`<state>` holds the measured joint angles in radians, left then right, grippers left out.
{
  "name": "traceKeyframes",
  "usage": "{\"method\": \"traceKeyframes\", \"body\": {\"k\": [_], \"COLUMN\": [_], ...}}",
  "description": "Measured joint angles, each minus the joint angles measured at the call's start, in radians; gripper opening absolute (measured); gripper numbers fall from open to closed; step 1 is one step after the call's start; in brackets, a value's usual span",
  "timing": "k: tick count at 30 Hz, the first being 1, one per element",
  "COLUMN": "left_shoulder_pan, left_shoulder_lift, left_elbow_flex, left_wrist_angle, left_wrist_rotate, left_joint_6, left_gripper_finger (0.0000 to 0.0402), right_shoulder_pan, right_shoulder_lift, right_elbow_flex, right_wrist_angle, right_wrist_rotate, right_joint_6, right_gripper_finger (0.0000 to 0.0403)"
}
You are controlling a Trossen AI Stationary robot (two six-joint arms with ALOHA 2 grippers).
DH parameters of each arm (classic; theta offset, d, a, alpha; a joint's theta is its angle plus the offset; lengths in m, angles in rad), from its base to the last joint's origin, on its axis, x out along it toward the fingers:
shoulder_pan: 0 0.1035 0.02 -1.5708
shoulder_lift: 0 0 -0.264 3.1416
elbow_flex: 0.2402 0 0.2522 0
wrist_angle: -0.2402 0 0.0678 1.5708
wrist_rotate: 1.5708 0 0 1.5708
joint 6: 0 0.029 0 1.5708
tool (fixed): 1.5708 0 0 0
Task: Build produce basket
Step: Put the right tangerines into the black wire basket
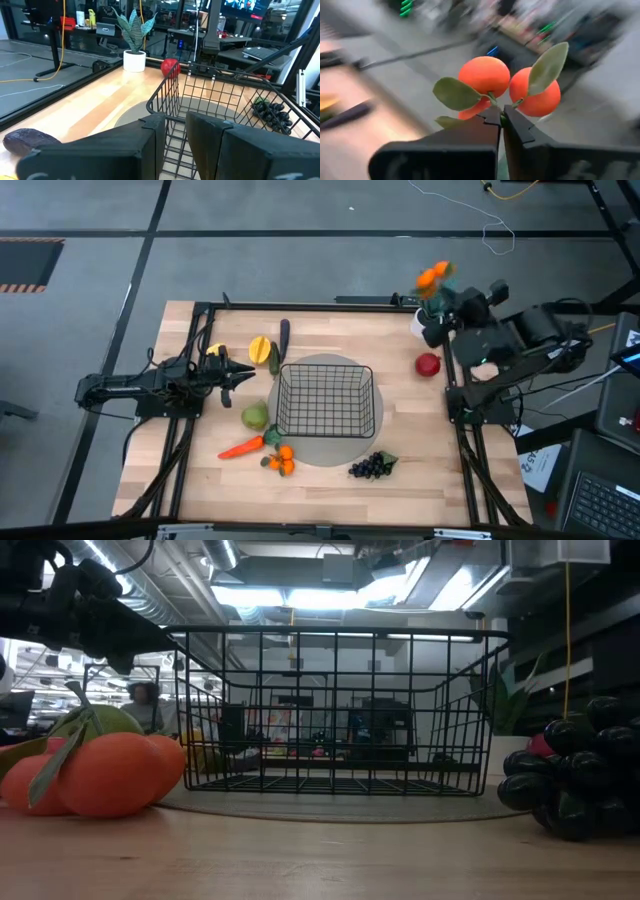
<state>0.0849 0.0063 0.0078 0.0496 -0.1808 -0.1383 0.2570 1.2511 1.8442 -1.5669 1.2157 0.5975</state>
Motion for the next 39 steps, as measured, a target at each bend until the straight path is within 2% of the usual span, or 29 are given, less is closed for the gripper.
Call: {"method": "traceKeyframes", "body": {"k": [3,6,12,15,18,20,25,27,32,36,39], "left_shoulder_pan": [0.0,0.0,0.0,0.0,0.0,0.0,0.0,0.0,0.0,0.0,0.0], "left_shoulder_lift": [0.0,0.0,0.0,0.0,0.0,0.0,0.0,0.0,0.0,0.0,0.0], "left_elbow_flex": [0.0,0.0,0.0,0.0,0.0,0.0,0.0,0.0,0.0,0.0,0.0], "left_wrist_angle": [0.003,0.004,0.006,0.007,0.007,0.007,0.007,0.007,0.007,0.007,0.007], "left_wrist_rotate": [0.001,0.001,-0.045,-0.063,-0.065,-0.065,-0.066,-0.066,-0.067,-0.068,-0.067], "left_joint_6": [0.0,0.0,0.0,0.0,0.0,0.0,0.015,0.015,0.015,0.018,0.018], "left_gripper_finger": [0.0069,0.0069,0.0069,0.0069,0.0069,0.0069,0.0069,0.0069,0.0069,0.0069,0.0069], "right_shoulder_pan": [-0.027,-0.045,-0.106,-0.144,-0.181,-0.207,-0.255,-0.264,-0.311,-0.353,-0.373], "right_shoulder_lift": [-0.021,-0.037,-0.041,-0.042,-0.043,-0.043,-0.045,-0.057,-0.123,-0.217,-0.315], "right_elbow_flex": [0.001,-0.018,-0.03,-0.03,-0.029,-0.029,-0.063,-0.137,-0.368,-0.565,-0.711], "right_wrist_angle": [0.057,0.196,0.733,1.005,1.181,1.223,1.094,1.095,1.175,1.289,1.363], "right_wrist_rotate": [-0.19,-0.348,-0.767,-0.937,-0.989,-1.017,-1.168,-1.165,-1.068,-1.071,-1.116], "right_joint_6": [-0.029,-0.165,-0.657,-0.826,-0.91,-0.924,-0.875,-0.865,-0.834,-0.785,-0.735], "right_gripper_finger": [0.0,0.0,0.0,0.0,0.0,0.0,0.0,0.0,0.0,0.0,0.0]}}
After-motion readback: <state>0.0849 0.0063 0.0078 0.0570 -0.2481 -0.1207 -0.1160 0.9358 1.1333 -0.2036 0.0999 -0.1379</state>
